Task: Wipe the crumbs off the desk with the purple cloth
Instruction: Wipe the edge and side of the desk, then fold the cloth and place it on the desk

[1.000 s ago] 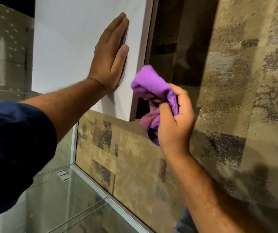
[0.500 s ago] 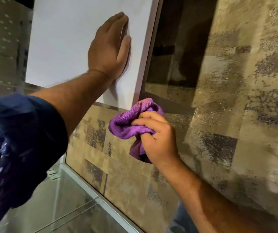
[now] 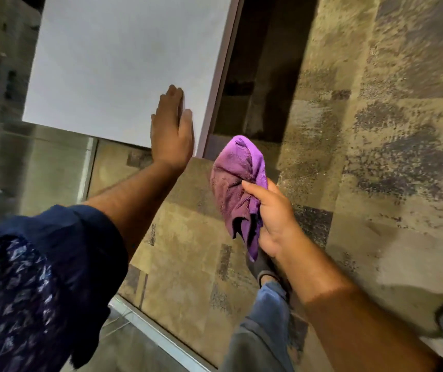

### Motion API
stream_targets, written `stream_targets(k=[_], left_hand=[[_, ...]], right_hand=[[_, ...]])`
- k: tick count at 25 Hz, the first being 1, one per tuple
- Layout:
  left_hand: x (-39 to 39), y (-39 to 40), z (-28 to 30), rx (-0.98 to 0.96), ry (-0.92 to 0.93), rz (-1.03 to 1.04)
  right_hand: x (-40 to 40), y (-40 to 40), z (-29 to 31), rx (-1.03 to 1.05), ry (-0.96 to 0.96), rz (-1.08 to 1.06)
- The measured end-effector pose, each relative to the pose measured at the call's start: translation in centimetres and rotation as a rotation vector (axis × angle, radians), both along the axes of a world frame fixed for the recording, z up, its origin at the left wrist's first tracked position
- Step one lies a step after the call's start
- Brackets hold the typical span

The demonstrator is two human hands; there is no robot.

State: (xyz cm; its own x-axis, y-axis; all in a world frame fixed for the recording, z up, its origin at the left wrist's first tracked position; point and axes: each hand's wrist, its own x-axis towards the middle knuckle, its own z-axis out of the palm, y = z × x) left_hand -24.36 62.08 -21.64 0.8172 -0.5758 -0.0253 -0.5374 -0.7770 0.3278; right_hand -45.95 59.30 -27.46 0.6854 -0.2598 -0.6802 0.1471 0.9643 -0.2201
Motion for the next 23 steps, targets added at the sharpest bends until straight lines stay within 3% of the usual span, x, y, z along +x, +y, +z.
stream_targets(k=[2,5,9,11,15,18,20,23], left_hand=[[-3.6,1.8,0.4,-0.115,0.183,0.051],[-10.5,3.9,2.5,-0.535,0.604,0.227],[-17.5,3.7,7.1,-0.940,1.449,0.626],[-19.1,2.5,10.5,-1.081,1.718,0.545],[-21.1,-2.3,17.8,-1.168,1.712,0.379],[-23.2,-6.3,22.3,-1.170,1.452,0.373],[-24.9,-8.4,25.7,-1.237,1.295,0.432],[-27.8,-11.3,30.6,-1.308,1.181,0.406]], right_hand=[[-1.2,-1.2,1.7,0.049,0.006,0.031],[-3.7,-3.8,5.5,0.130,-0.047,0.062],[-6.7,-7.3,11.9,0.116,-0.168,0.115],[-7.8,-9.4,15.2,0.021,-0.199,0.146],[-10.7,-15.5,21.5,-0.433,-0.200,0.195],[-13.1,-20.8,25.5,-0.841,-0.055,0.262],[-14.4,-24.6,29.4,-0.963,-0.050,0.292],[-15.5,-28.8,35.0,-0.970,-0.138,0.420]])
